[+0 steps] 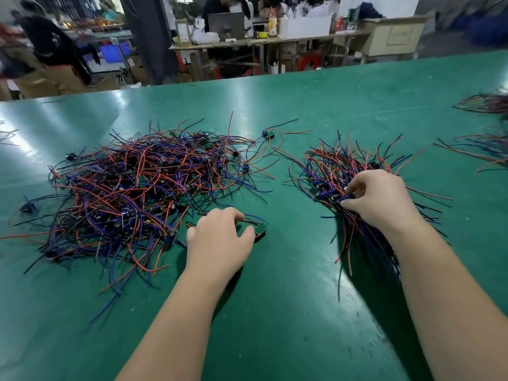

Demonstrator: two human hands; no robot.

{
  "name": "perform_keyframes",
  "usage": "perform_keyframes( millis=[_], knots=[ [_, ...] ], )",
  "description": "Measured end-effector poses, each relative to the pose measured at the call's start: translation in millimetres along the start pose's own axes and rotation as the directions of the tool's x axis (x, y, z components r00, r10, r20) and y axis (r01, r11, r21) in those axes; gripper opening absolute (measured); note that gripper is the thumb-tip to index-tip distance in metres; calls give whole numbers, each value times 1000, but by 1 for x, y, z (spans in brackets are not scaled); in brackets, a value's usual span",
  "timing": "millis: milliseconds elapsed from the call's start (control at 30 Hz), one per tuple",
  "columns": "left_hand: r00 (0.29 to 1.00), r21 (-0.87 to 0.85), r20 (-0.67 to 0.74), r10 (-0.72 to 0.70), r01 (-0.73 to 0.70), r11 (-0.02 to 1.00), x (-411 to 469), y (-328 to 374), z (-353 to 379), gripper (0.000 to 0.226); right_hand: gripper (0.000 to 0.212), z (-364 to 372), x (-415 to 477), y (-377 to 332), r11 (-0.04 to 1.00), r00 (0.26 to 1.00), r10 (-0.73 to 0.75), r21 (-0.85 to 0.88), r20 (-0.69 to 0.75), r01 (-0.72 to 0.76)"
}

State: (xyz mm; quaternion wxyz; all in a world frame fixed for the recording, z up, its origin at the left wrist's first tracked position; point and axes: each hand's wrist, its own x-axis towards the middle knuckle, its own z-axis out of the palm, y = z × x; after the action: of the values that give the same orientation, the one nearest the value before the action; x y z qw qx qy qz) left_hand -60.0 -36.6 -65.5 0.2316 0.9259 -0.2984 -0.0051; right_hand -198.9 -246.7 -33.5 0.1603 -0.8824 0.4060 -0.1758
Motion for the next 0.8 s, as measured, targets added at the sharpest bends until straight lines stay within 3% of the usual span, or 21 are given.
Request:
perform_keyframes(
  millis=[167, 267, 333, 400, 467, 533, 600, 633, 733, 800],
  knots=[
    [999, 57, 33, 34, -35, 998, -2, 0, -5, 48, 17, -5, 0, -2, 998, 993, 65, 0, -101, -65],
    [996, 101, 44, 79, -83, 991, -1, 0, -6, 29, 18, -3, -2, -2, 993, 997, 77, -88, 5, -76],
    [995, 73, 21, 103, -104, 992, -2, 0, -7, 15, 24, -1, -3, -6, 995, 999, 2, -103, -54, -8],
    [994, 43, -5, 113, -113, 993, -2, 0, -6, 12, 21, 0, -9, -16, 993, 972, -114, 12, -206, 119],
    [991, -118, -50, 123, -128, 985, -2, 3, -7, 13, 19, 2, -16, -31, 953, 966, -140, 237, -216, 191],
    [985, -409, -90, 149, -173, 896, -1, 8, -8, 17, 27, 7, -26, -45, 871, 988, -150, 477, 26, 119],
    [975, -636, -116, 191, -220, 739, -3, 15, -11, 13, 33, 13, -36, -57, 766, 916, -226, 641, 331, -43],
    [970, -699, -120, 210, -233, 676, -5, 18, -12, 10, 33, 16, -39, -61, 691, 872, -271, 713, 407, -119],
    [963, -791, -124, 239, -242, 563, -10, 24, -14, 9, 20, 19, -41, -67, 321, 860, -335, 904, 386, -281],
    [968, -854, -101, 232, -204, 478, -12, 27, -17, 14, 17, 16, -38, -65, 130, 862, -342, 928, 373, -350]
  ],
)
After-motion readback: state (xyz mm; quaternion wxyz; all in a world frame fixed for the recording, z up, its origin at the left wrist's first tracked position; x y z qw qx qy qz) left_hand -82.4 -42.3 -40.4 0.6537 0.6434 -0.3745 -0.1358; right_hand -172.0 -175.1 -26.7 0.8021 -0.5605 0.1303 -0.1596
